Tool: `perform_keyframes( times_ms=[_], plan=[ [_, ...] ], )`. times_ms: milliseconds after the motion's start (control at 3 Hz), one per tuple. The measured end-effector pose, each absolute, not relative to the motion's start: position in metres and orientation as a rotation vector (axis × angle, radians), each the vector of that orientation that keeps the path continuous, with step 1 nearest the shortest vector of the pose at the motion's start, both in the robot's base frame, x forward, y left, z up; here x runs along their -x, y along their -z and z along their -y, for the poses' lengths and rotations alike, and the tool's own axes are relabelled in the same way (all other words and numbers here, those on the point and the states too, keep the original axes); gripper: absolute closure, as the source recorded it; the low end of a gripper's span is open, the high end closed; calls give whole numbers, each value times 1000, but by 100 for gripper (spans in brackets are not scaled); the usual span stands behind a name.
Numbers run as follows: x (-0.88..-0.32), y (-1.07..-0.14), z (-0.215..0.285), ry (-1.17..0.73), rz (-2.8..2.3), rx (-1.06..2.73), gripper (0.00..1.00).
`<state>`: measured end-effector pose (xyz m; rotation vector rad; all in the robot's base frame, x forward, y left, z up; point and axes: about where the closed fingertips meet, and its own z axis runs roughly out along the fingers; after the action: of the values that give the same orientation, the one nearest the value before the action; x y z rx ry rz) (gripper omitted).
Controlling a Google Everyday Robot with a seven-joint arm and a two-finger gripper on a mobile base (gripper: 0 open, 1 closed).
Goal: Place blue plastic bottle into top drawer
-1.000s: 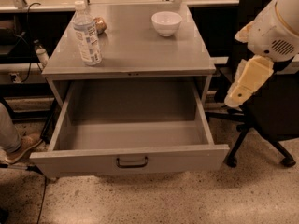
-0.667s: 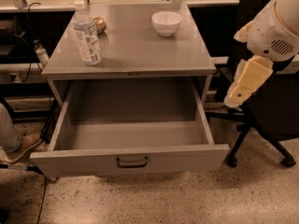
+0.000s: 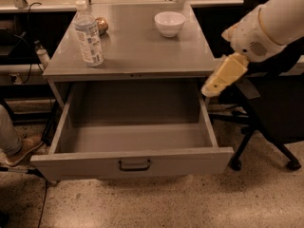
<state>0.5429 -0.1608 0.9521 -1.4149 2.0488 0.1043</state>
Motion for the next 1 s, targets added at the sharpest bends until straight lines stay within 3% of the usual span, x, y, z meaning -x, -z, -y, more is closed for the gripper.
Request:
perform_keyframes(
  times_ms=[1000],
  plan=[
    [-673, -926, 34, -426, -1833, 1294, 0]
  ],
)
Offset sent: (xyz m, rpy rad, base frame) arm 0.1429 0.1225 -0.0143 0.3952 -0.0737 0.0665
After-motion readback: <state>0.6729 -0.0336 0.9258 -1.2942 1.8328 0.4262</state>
